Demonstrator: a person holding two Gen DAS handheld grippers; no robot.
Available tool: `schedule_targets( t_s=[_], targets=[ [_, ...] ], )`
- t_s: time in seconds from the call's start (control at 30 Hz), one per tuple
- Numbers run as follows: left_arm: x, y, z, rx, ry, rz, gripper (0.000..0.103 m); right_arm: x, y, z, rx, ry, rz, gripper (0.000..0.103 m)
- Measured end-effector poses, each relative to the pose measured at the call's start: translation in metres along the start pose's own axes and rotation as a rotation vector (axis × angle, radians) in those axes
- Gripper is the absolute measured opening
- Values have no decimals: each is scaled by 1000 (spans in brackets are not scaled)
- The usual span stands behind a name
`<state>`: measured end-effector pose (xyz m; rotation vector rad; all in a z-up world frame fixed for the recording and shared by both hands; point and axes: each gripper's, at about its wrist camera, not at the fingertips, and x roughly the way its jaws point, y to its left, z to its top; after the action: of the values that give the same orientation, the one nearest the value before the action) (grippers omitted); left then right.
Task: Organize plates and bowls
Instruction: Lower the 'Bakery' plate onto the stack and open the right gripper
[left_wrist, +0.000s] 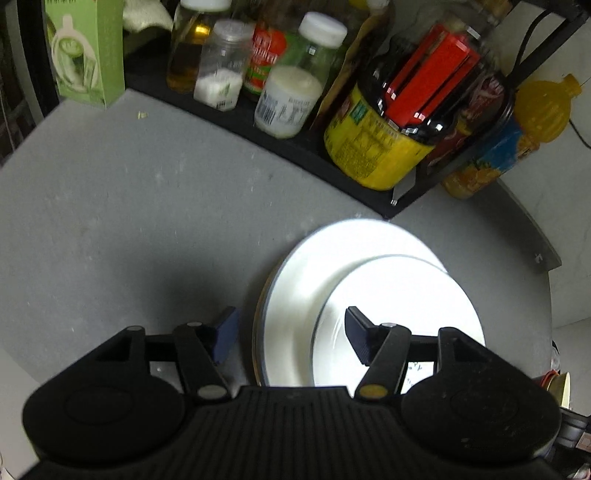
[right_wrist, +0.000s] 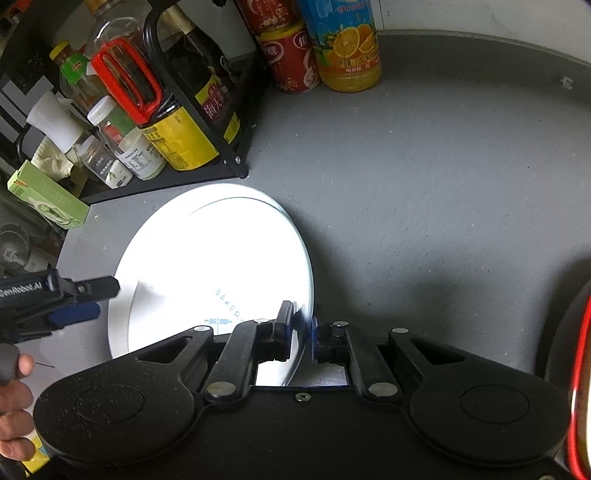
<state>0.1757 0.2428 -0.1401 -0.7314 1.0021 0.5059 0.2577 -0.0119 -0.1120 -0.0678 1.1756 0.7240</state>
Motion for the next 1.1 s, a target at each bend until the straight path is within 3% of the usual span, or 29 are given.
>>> schedule_targets(
  t_s=[0.23, 0.33, 0.43, 0.63, 0.9, 1.1],
  targets=[
    [16, 2, -9, -12, 20, 15, 59, 6, 7, 2, -38, 17, -24, 13],
    [20, 5, -11, -18, 25, 30, 49, 8, 9, 1, -43, 22, -33, 14],
    [21, 12, -11, -49, 26, -11, 38, 11, 10, 1, -43, 30, -36, 16],
    [19, 16, -10, -58, 22, -22, 35, 15, 14, 1, -47, 35, -53, 24],
    [18, 18, -8, -64, 16, -17, 34, 17, 13, 3, -21, 45, -38, 25],
    [14, 7, -5, 3, 27, 19, 38, 13, 13, 0, -22, 27, -56, 29]
  ],
)
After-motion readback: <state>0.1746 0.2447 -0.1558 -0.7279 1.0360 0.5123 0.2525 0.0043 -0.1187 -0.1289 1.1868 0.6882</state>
